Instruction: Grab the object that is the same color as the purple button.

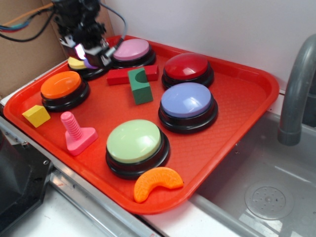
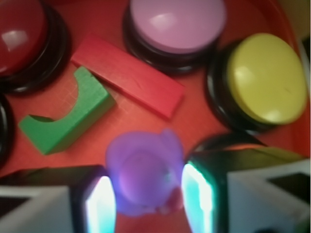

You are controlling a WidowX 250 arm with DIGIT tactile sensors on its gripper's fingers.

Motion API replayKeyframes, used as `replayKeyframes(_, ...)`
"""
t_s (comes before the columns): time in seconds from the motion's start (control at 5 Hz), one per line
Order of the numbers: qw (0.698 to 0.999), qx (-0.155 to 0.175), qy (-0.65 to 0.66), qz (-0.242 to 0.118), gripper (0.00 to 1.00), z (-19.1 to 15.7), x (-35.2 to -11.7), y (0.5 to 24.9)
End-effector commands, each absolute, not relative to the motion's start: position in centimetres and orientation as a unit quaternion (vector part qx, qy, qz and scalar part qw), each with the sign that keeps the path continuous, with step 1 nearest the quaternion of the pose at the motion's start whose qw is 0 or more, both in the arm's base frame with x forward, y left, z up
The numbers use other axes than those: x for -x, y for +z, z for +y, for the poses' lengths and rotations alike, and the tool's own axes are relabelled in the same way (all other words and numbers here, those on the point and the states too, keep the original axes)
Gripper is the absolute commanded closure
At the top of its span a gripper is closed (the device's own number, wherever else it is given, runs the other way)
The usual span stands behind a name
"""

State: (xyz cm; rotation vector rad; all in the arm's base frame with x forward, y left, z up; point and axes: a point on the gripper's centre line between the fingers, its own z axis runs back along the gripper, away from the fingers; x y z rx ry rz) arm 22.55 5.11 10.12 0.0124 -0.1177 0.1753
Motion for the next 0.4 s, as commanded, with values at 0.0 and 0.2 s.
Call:
replayKeyframes(0.0, 0.987, -0.001, 0.161, -0.029, 1.0, 6.3, -20.9, 17.1)
replayKeyframes(0.2, 0.986, 0.017, 0.163, -0.041, 1.0, 6.0, -19.7, 18.3)
